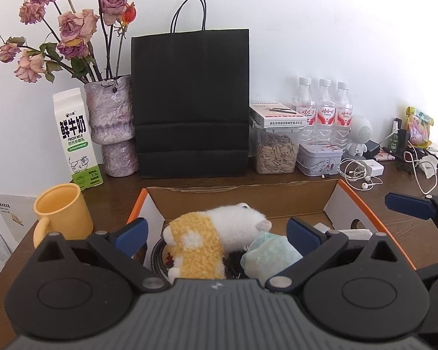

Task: Organize objects
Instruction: 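Grasp a white bottle cap with each gripper from the table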

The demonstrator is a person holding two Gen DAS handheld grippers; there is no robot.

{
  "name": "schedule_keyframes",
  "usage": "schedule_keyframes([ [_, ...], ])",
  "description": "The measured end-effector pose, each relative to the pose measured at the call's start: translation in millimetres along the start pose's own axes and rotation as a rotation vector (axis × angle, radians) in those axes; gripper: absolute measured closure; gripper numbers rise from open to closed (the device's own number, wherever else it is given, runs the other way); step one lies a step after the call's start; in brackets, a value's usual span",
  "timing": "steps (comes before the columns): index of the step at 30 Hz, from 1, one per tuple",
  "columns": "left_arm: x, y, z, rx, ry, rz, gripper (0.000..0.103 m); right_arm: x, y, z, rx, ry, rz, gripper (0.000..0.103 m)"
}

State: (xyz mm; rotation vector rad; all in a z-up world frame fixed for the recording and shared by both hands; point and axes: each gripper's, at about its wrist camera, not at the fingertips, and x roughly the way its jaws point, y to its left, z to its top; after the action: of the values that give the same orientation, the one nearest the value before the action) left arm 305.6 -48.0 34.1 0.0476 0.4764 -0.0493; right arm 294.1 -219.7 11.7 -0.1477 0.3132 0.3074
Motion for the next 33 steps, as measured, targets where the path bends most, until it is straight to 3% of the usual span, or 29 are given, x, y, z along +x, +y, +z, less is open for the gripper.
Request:
schedule_keyframes([
  [15, -66, 32, -22, -0.03, -0.003, 0.045, 0.0, -55, 32, 3, -0.013, -0.013, 0.013, 0.002],
  [33, -102, 83, -102, -0.043, 0.146, 0.125, 0.0, -79, 107, -46, -0.044, 0.124, 0.125, 0.002],
])
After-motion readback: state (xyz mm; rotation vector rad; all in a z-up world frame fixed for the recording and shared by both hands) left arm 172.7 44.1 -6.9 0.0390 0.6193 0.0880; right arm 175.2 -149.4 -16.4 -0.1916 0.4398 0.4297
